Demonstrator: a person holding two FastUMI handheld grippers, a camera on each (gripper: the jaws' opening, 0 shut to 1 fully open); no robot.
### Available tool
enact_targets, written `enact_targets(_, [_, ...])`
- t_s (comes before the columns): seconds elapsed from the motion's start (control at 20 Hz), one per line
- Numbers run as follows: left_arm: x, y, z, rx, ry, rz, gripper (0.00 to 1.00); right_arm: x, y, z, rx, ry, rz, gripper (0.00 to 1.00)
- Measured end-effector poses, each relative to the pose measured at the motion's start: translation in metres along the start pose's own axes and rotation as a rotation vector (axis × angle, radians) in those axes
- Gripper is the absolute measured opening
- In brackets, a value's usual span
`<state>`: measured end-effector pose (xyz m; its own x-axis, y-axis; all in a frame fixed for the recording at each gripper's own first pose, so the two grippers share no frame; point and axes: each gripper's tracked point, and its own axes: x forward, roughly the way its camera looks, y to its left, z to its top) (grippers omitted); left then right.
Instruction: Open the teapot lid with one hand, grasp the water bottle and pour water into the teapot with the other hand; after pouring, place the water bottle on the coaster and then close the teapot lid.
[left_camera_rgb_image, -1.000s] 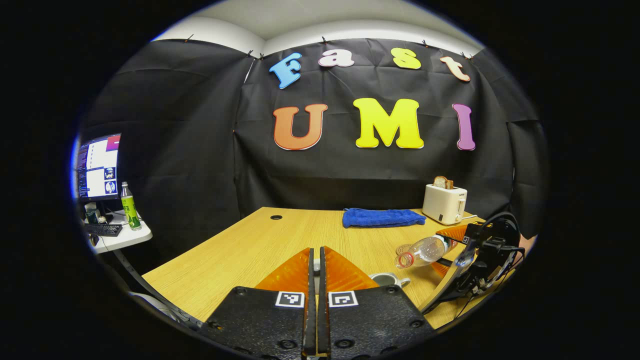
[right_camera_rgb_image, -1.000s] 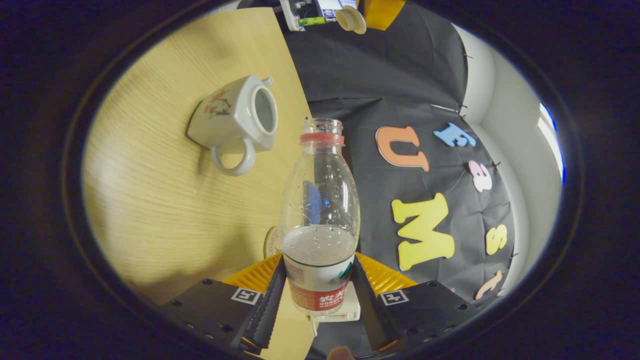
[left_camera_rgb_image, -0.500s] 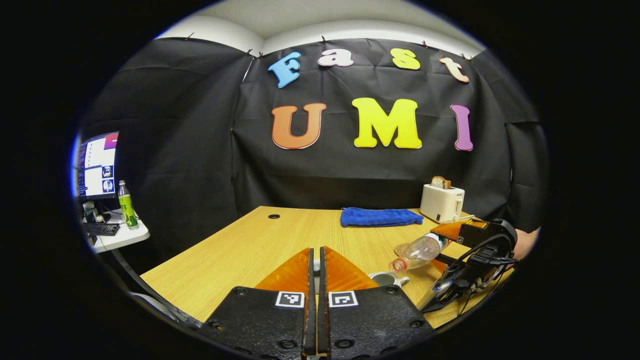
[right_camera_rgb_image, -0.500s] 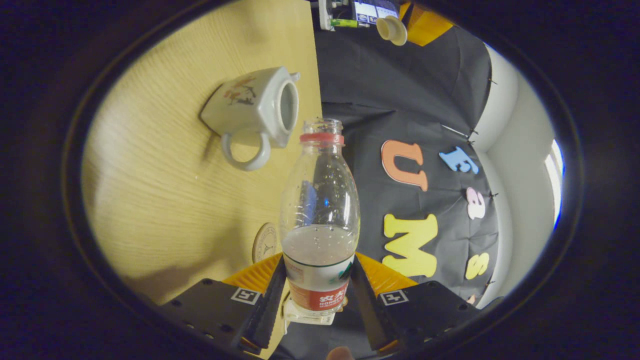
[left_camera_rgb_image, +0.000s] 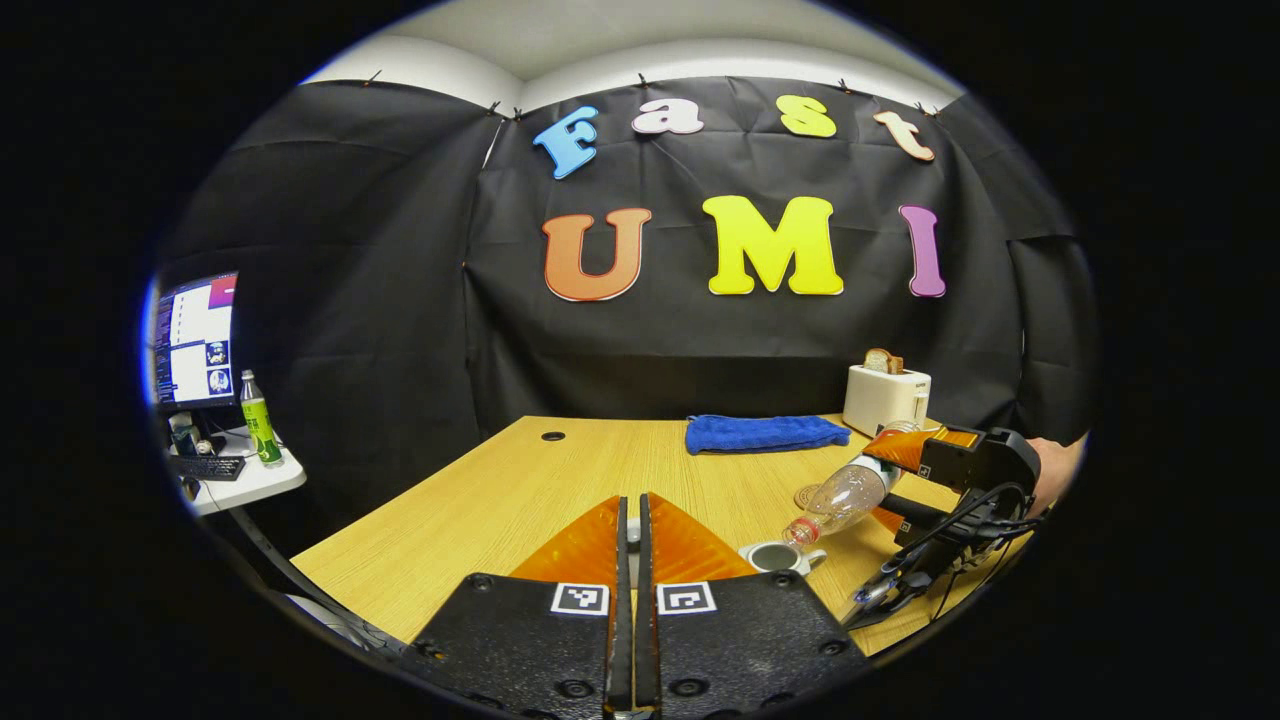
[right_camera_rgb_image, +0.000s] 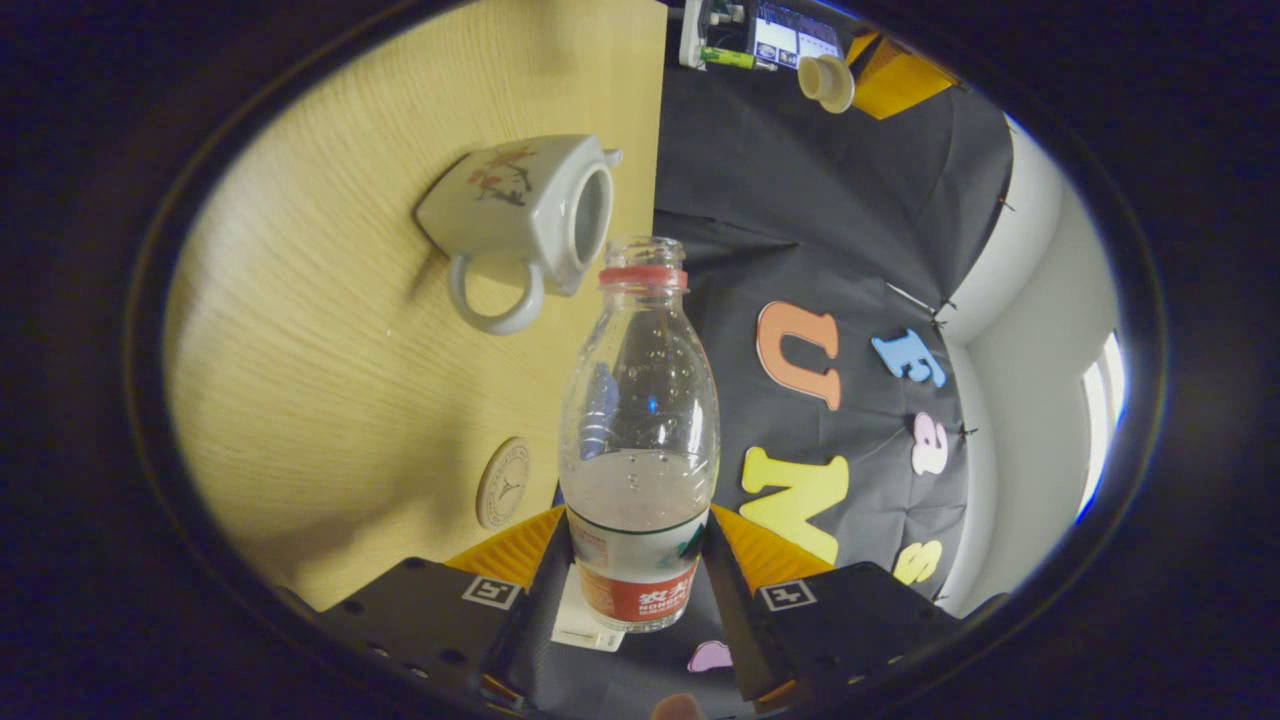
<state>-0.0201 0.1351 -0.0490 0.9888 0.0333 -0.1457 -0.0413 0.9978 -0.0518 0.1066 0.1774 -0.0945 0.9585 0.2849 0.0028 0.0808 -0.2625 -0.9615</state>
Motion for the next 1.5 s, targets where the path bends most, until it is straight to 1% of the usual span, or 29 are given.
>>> enact_targets(0.25, [-0.001,-0.004,0.0,0.013,0.0,-0.014,0.04,-0.003,-0.005,0.004,-0.055,-0.004,-0.011,0.71])
enact_targets(0.7, [-0.003,0.002,0.003,0.0,-0.007,-0.004,0.04,0.001,-0.026,0.008,-0.189,-0.026,-0.064,0.72])
enact_targets(0.85, [-0.003,0.001,0.003,0.005,-0.009,-0.007,0.04,0.001,-0.03,0.009,-0.231,-0.029,-0.069,0.71])
enact_targets(1.2, [-0.003,0.003,0.002,-0.002,-0.008,-0.007,0.04,0.001,-0.039,0.014,-0.292,-0.042,-0.089,0.71])
enact_targets(1.5, [-0.005,0.004,0.003,-0.009,-0.01,-0.013,0.04,0.0,-0.052,0.022,-0.346,-0.066,-0.134,0.71])
